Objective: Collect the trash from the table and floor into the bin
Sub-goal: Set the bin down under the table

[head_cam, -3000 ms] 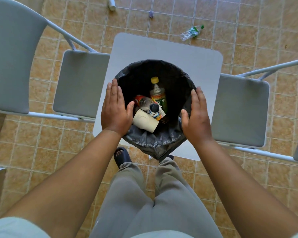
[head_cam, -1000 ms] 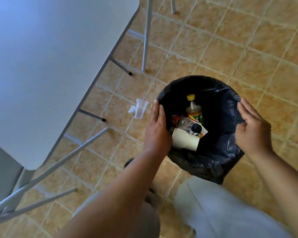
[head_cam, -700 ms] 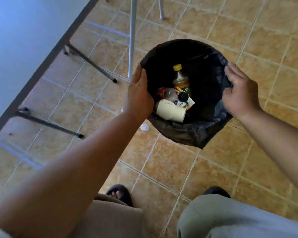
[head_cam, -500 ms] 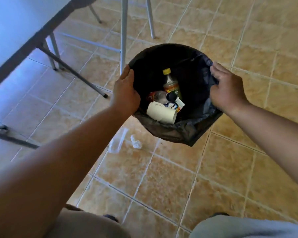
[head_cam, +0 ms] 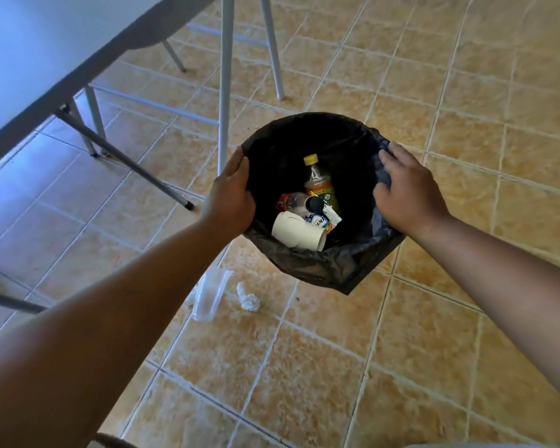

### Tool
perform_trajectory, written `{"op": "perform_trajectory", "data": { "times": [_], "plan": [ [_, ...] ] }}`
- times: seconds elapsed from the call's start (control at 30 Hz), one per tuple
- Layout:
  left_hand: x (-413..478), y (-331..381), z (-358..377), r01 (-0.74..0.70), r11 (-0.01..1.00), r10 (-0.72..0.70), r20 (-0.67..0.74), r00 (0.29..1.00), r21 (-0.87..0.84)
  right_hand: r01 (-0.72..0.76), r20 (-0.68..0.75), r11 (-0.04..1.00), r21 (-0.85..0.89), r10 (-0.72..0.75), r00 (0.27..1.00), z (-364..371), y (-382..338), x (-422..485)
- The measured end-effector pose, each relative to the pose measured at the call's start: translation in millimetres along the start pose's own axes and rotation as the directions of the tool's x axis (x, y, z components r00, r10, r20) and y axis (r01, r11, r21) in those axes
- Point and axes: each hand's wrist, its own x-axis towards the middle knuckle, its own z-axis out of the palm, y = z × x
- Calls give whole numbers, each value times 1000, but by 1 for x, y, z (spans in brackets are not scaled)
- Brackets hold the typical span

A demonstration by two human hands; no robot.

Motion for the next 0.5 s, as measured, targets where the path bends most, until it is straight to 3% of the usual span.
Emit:
{"op": "perform_trajectory", "data": {
  "times": [0.2,0.5],
  "plan": [
    [-1,-15,7,-52,991,34,145,989,124,128,128,982,-136,-110,986,4,0,6],
    [4,-24,-1,-107,973,69,187,980,203,119,114,985,-125,-105,988,10,-5,0]
  ]
}}
